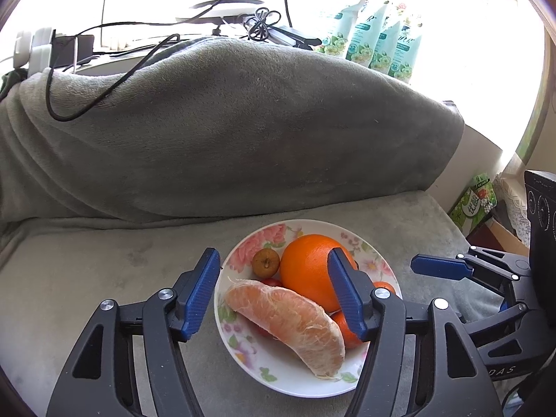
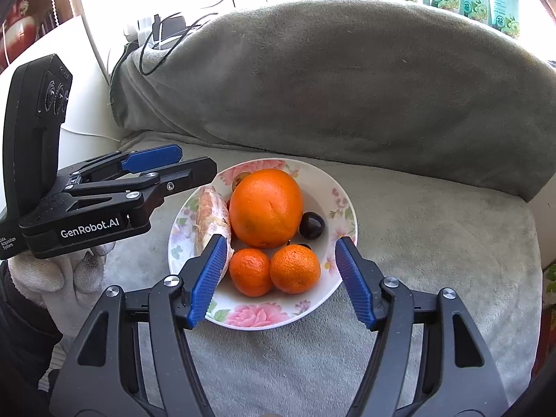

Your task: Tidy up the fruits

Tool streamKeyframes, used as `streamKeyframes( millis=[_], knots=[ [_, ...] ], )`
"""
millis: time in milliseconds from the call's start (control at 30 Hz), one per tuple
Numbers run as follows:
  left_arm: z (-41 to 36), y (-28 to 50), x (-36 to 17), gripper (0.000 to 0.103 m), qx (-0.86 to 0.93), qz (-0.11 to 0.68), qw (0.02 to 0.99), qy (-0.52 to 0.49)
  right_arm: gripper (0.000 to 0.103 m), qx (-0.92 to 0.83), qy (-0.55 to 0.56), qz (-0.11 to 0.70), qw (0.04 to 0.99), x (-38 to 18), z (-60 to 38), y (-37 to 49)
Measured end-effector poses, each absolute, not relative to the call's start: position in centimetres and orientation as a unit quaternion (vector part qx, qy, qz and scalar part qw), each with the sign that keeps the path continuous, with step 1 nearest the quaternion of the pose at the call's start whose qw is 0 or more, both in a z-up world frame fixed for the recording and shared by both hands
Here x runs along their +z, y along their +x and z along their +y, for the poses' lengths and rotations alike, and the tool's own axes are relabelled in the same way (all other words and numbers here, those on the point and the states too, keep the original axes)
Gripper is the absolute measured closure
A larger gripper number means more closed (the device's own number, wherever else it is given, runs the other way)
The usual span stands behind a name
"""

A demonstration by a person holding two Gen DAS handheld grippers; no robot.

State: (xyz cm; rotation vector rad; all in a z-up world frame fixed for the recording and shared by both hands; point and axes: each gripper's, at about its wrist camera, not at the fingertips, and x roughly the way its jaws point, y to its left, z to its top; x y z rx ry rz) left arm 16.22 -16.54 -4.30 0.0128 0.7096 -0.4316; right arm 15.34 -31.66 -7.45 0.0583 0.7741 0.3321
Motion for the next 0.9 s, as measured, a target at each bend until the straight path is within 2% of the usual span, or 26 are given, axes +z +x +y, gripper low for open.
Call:
streamKeyframes(
  millis=[67,133,300,567,633,900],
  knots=[
    [-16.3,15.9,-4.2,0.036,-0.207,0.345,0.915,0.005,0.034,0.157,0.029,0.374,0.914,-7.4,-31.7,15.1],
    [-15.9,15.5,-4.2,0.036,-0.205,0.344,0.916,0.002,0.022,0.152,0.031,0.368,0.917,-7.3,-31.8,14.7],
    [-15.5,14.1,-4.0,0.035,-0.201,0.342,0.918,0.002,0.015,0.138,0.03,0.352,0.925,-6.8,-31.8,13.5],
    [-14.9,11.4,-3.5,0.028,-0.193,0.331,0.924,0.001,0.012,0.103,0.03,0.332,0.937,-6.2,-32.1,11.9],
    [-14.7,10.7,-3.3,0.022,-0.187,0.324,0.927,0.0,0.012,0.091,0.031,0.328,0.94,-6.2,-32.3,11.4],
    [-14.5,8.4,-3.1,0.022,-0.174,0.315,0.933,0.002,0.012,0.039,0.033,0.316,0.947,-5.9,-32.8,9.8]
  ],
)
